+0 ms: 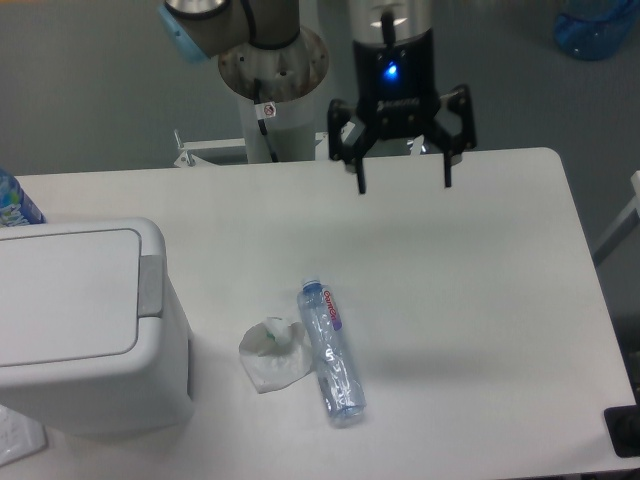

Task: Open the trash can
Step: 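Move the open gripper over to the trash can lid's edge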

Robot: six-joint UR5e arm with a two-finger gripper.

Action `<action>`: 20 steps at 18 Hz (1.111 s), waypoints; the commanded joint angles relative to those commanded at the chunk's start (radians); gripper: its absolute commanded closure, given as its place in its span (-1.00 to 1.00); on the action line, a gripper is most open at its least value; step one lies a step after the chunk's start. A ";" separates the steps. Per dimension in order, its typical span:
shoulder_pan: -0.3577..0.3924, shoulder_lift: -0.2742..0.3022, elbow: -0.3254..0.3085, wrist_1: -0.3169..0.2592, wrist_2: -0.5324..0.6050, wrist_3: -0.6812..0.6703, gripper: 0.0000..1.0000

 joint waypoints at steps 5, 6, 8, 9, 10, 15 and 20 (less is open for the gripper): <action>-0.069 -0.025 0.000 0.002 -0.029 -0.118 -1.00; -0.080 -0.026 0.000 0.002 -0.044 -0.132 -1.00; -0.088 -0.028 0.000 0.002 -0.075 -0.149 -1.00; -0.095 -0.031 0.002 0.002 -0.090 -0.157 -1.00; -0.103 -0.032 0.002 0.002 -0.097 -0.164 -1.00; -0.155 -0.058 0.000 0.027 -0.098 -0.175 -1.00; -0.203 -0.091 0.000 0.066 -0.098 -0.196 -1.00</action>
